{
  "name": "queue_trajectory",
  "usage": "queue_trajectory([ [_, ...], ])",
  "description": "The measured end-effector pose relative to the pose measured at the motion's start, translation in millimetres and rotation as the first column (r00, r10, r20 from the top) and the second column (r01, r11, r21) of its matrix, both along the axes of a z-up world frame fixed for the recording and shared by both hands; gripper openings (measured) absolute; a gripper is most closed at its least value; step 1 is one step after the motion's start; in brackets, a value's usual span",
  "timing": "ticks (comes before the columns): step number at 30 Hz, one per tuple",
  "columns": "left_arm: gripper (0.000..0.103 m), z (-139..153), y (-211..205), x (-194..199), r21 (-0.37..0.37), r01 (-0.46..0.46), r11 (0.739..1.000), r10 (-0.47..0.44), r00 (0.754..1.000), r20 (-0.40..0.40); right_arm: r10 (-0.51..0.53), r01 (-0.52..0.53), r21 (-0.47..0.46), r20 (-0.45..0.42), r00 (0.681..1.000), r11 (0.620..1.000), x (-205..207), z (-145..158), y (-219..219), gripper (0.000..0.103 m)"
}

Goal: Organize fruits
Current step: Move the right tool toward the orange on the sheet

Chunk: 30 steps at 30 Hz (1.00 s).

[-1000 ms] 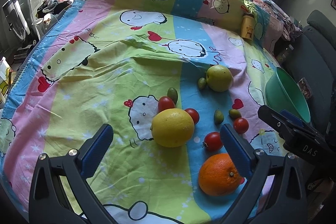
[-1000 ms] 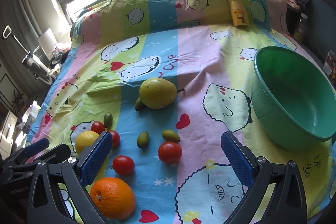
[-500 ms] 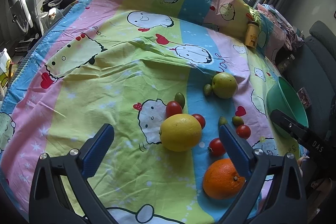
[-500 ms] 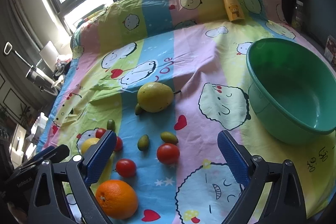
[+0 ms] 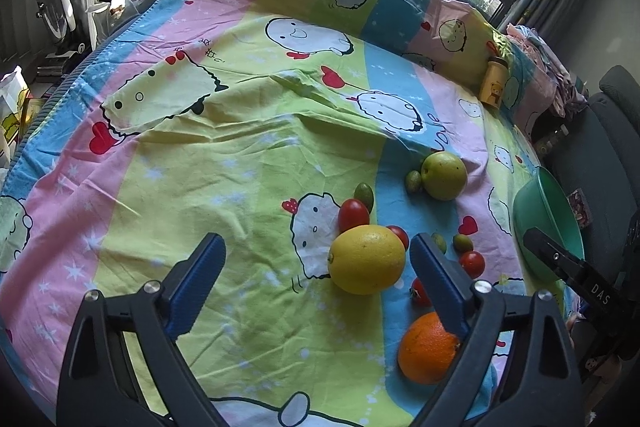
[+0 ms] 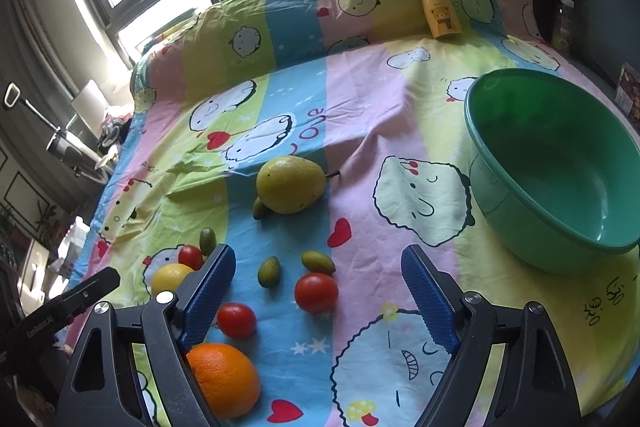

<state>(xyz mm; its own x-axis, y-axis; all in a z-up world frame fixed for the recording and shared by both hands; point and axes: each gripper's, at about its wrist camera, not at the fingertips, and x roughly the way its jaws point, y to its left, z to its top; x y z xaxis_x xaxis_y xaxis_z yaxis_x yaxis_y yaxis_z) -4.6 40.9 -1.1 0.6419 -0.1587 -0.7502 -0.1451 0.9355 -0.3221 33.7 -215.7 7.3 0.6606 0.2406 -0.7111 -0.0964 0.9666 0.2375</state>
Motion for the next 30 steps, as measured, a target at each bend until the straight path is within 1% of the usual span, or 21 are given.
queue_trajectory([
  [3, 0.091, 0, 2, -1, -0.012, 0.0, 1.0, 0.0, 1.0, 0.001, 0.009, -0.009, 0.011, -0.001, 1.0, 1.0, 0, 0, 1, 0.086],
  [6, 0.089, 1, 1, -1, -0.015, 0.006, 1.0, -0.006, 1.0, -0.001, 0.019, -0.019, 0.017, -0.003, 1.0, 1.0, -1, 1, 2, 0.079],
  [7, 0.089, 1, 0, -1, -0.012, 0.01, 1.0, -0.01, 1.0, -0.002, 0.019, -0.019, 0.013, -0.004, 1.0, 1.0, -1, 1, 2, 0.079],
  [9, 0.088, 1, -3, -1, -0.008, 0.022, 1.0, -0.022, 1.0, -0.008, 0.017, -0.017, 0.005, -0.009, 1.0, 1.0, -1, 0, 3, 0.079],
  [12, 0.084, 2, -7, 0, -0.019, 0.055, 0.998, -0.055, 0.998, -0.017, 0.026, -0.026, 0.009, -0.012, 1.0, 1.0, -1, 0, 3, 0.079],
  [17, 0.083, 4, -16, -2, -0.002, 0.086, 0.996, -0.086, 0.996, -0.013, 0.037, -0.037, 0.0, -0.008, 0.999, 0.999, -4, 2, 7, 0.079],
  [21, 0.082, 4, -20, -1, -0.004, 0.101, 0.995, -0.101, 0.995, -0.018, 0.047, -0.047, -0.001, -0.003, 0.999, 0.999, -6, 4, 9, 0.079],
  [23, 0.08, 5, -21, -2, -0.016, 0.112, 0.994, -0.112, 0.993, -0.031, 0.047, -0.047, -0.004, -0.005, 0.999, 0.999, -8, 5, 10, 0.079],
  [25, 0.078, 9, -24, -5, -0.053, 0.14, 0.989, -0.142, 0.99, -0.027, 0.046, -0.046, -0.004, -0.012, 0.999, 0.999, -10, 7, 11, 0.079],
  [27, 0.078, 14, -28, -9, -0.074, 0.166, 0.983, -0.167, 0.986, -0.012, 0.07, -0.07, 0.012, -0.004, 0.998, 0.997, -16, 11, 13, 0.079],
  [30, 0.078, 18, -38, -14, -0.056, 0.195, 0.979, -0.196, 0.98, -0.015, 0.117, -0.117, 0.026, 0.004, 0.993, 0.993, -24, 16, 20, 0.079],
])
